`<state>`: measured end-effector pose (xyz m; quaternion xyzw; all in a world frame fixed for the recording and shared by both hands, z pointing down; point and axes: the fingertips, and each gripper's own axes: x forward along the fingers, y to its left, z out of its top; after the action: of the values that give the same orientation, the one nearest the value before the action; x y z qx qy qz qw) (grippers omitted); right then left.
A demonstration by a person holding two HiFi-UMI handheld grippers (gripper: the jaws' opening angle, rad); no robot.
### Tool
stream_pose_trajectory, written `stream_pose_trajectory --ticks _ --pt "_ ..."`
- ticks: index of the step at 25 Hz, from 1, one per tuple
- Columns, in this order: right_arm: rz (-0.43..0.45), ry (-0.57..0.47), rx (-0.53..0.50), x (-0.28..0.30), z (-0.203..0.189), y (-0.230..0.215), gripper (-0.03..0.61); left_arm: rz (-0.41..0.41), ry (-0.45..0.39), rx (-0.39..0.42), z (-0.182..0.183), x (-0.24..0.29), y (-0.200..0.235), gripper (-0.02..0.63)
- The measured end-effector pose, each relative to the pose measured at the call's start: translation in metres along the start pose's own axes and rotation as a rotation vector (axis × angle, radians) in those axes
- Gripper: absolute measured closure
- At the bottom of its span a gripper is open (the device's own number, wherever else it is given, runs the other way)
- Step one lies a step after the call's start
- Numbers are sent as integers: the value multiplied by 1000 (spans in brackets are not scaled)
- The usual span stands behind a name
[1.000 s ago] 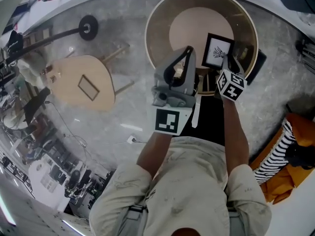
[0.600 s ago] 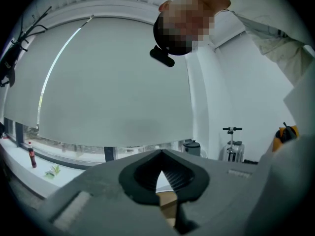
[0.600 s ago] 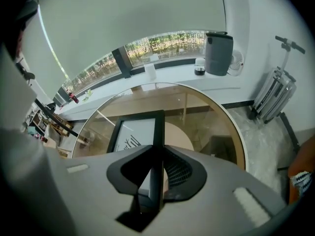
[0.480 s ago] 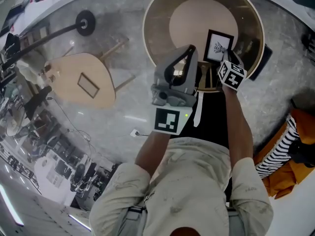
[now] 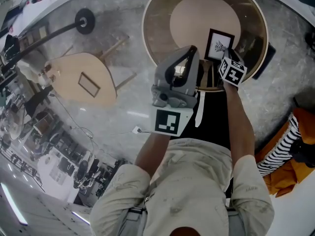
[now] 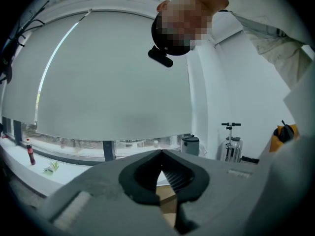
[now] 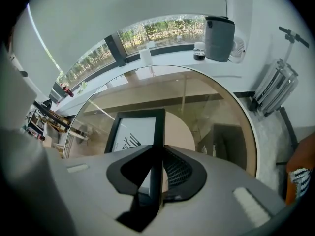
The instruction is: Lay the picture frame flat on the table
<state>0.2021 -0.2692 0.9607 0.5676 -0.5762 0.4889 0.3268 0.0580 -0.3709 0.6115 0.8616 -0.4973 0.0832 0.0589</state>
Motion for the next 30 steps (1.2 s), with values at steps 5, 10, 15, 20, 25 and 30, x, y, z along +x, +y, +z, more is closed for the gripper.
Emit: stream_pose_trajectory --ticks 5,10,15,20,25,30 --pt "-13 14 -10 4 0 1 506 -4 1 -3 -1 2 0 611" --pt "-30 39 -20 7 -3 2 503 -6 1 0 -2 0 -3 611" --pt "-51 80 -4 5 -3 -4 502 2 -2 -10 4 -2 -4 611" --pt "-62 126 44 -2 -3 -3 477 3 -6 0 20 -5 0 611" --pt "-46 150 48 -10 -1 -2 442 -12 -14 16 33 -5 -6 611" --pt "-33 150 29 -30 1 5 439 -14 -29 21 50 -12 -7 611"
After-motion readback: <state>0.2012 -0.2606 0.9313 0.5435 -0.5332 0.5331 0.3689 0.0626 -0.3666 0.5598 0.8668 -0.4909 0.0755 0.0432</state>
